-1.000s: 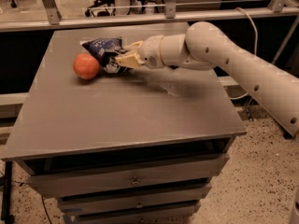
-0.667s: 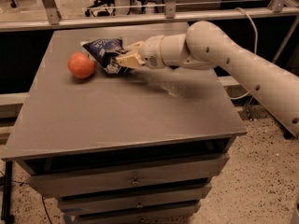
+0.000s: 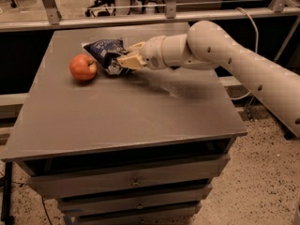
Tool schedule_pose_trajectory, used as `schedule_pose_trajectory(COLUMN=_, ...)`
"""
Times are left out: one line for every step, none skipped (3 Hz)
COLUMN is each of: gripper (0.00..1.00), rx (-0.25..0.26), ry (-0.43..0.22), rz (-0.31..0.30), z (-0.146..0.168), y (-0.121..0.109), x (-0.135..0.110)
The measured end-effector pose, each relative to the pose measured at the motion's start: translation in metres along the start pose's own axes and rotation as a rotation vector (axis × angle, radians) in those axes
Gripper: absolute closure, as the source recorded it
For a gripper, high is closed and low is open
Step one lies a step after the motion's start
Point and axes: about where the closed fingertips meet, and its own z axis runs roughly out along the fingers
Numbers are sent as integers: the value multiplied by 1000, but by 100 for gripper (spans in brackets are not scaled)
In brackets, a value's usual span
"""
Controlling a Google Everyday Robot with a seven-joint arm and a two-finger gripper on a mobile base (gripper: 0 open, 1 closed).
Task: Move blue chip bag near apple
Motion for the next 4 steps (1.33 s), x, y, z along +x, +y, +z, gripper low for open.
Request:
schedule_pose_trajectory(gripper=13, rx=3, ry=3, rz=6, z=-3, y=0, x=1)
schedule_pose_trajectory(gripper=0, rx=12, ry=4, rz=17, z=-15, y=-1, x=1)
schedule_pose_trajectory(gripper=0, rx=38, ry=0, rz=20, z=-43, y=-6, x=-6)
schedule_pose_trajectory(gripper=0, rx=92, ry=-13, rz=26, z=-103, y=-19, x=-13)
